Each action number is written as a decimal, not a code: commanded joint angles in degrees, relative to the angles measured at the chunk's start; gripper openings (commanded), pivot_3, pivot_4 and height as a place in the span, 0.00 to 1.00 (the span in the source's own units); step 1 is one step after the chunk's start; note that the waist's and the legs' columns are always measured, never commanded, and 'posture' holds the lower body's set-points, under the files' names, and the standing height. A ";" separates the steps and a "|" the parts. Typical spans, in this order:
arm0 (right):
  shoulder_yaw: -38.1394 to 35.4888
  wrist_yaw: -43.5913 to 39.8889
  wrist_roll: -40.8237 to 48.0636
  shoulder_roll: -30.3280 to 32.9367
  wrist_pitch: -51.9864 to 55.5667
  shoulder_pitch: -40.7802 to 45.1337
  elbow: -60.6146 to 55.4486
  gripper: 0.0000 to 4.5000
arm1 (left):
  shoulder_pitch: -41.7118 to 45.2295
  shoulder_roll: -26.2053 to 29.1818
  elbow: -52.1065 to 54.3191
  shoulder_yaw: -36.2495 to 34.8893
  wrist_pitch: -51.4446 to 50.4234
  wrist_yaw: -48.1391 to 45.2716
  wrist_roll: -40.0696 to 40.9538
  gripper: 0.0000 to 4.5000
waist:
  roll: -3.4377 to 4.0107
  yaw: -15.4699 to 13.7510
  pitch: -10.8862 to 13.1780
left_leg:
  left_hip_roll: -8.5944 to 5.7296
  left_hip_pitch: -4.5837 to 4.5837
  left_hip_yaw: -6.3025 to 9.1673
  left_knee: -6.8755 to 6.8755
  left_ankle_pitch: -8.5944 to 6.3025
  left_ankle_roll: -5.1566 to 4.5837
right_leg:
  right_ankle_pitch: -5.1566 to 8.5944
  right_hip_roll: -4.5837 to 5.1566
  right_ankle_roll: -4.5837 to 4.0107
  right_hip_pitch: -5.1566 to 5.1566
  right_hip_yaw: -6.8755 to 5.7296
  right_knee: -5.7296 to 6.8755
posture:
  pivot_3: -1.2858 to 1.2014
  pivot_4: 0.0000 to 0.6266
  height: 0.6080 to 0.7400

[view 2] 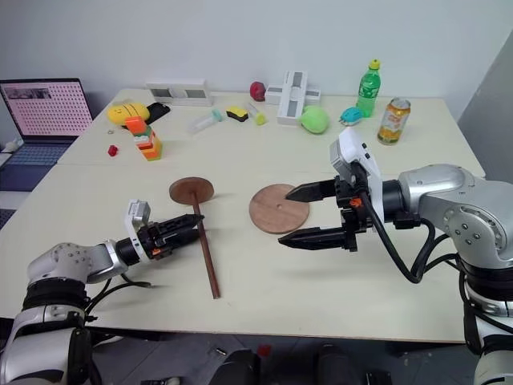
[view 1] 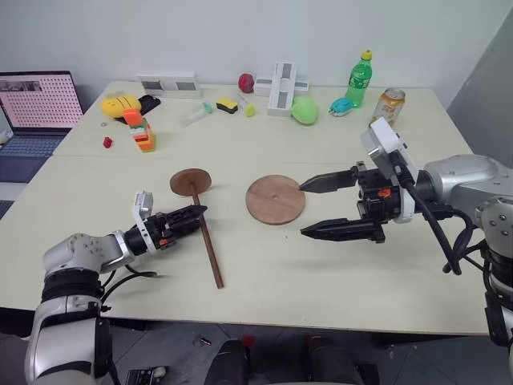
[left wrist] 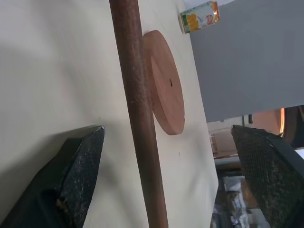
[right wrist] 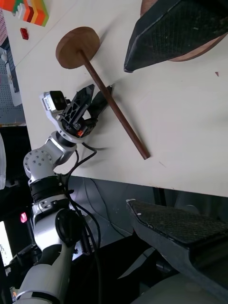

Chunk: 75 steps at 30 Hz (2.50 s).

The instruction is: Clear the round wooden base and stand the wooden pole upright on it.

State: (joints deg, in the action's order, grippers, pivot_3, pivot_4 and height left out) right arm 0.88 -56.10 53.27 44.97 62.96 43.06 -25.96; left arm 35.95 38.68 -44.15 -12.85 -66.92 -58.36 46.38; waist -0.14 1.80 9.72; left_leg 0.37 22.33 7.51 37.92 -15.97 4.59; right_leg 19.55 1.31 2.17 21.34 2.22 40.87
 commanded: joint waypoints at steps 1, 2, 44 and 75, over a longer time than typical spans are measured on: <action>-2.08 0.72 1.91 0.83 0.01 -0.19 -2.18 1.00 | 3.83 -0.99 -9.10 2.62 -2.06 -0.20 -5.46 0.99 | 0.00 -0.04 0.00 | -0.02 0.00 0.01 0.00 0.00 0.00 | 0.01 0.00 0.01 -0.01 -0.01 0.00 | 0.52 0.24 1.00; -2.16 0.84 2.04 0.88 0.06 -0.28 -2.28 1.00 | 4.64 -0.82 -10.44 3.56 -2.19 -1.33 -6.69 0.99 | 0.00 0.00 -0.01 | -0.03 0.00 0.01 0.00 0.00 0.00 | 0.01 0.00 0.02 -0.01 -0.01 0.00 | 0.52 0.24 1.00; -3.26 5.58 5.74 2.28 0.90 -1.21 -3.64 1.00 | 7.22 -0.90 -16.29 19.21 9.37 -26.95 -28.57 0.12 | 0.31 1.52 -0.19 | -0.01 -0.06 -0.07 -0.13 -0.02 -0.03 | 0.05 0.00 0.07 -0.02 0.10 -0.08 | 0.52 0.24 1.00; -0.41 13.94 -3.55 -4.86 -9.43 -7.61 -6.90 1.00 | 27.87 -13.46 15.18 0.87 29.23 2.90 -21.22 0.07 | -0.97 1.82 0.61 | 0.15 0.55 -0.02 -0.07 0.12 0.23 | 0.02 -0.03 0.06 0.47 0.02 -0.28 | 0.52 0.24 1.00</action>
State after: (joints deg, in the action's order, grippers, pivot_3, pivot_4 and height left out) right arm -0.31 -44.96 53.31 41.54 57.68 37.08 -29.43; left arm 63.96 26.40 -34.53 -12.59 -46.24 -56.37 25.97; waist -1.10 3.62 10.34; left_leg 0.51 22.91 7.48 37.84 -15.85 4.82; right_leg 19.57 1.27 2.23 21.82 2.23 40.59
